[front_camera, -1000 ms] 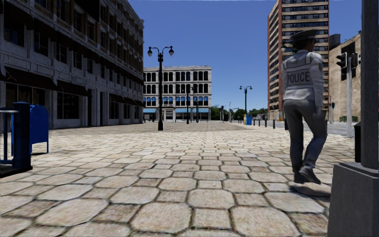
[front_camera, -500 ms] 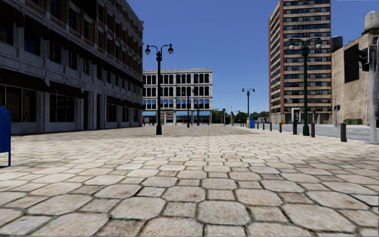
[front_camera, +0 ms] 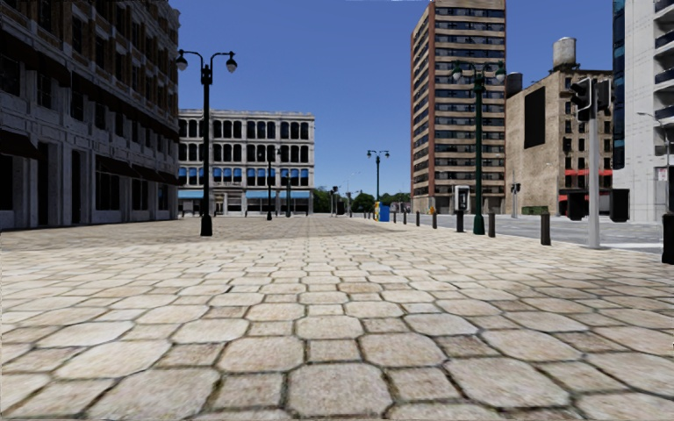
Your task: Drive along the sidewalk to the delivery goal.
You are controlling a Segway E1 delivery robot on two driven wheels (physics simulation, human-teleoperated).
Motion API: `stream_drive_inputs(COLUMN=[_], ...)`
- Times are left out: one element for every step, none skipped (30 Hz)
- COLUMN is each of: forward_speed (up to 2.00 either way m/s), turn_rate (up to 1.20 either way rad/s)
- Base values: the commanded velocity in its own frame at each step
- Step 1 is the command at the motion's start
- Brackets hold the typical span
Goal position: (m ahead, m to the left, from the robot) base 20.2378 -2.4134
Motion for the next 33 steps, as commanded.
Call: stream_drive_inputs(forward_speed=[2.00,2.00,2.00,2.00,2.00,2.00,2.00,2.00,2.00,2.00,2.00,2.00,2.00,2.00,2.00,2.00,2.00,2.00,2.00,2.00,2.00,2.00,2.00,2.00,2.00,2.00,2.00,2.00,2.00,2.00,2.00,2.00,2.00], turn_rate=[0.00,0.00,0.00,0.00,0.00,0.00,0.00,0.00,0.00,0.00,0.00,0.00,0.00,0.00,0.00,0.00,0.00,0.00,0.00,0.00,0.00,0.00,-0.10,-0.61,-0.61,-1.00,-1.20,-1.20,-1.20,-1.20,-1.20,-1.20,-1.20])
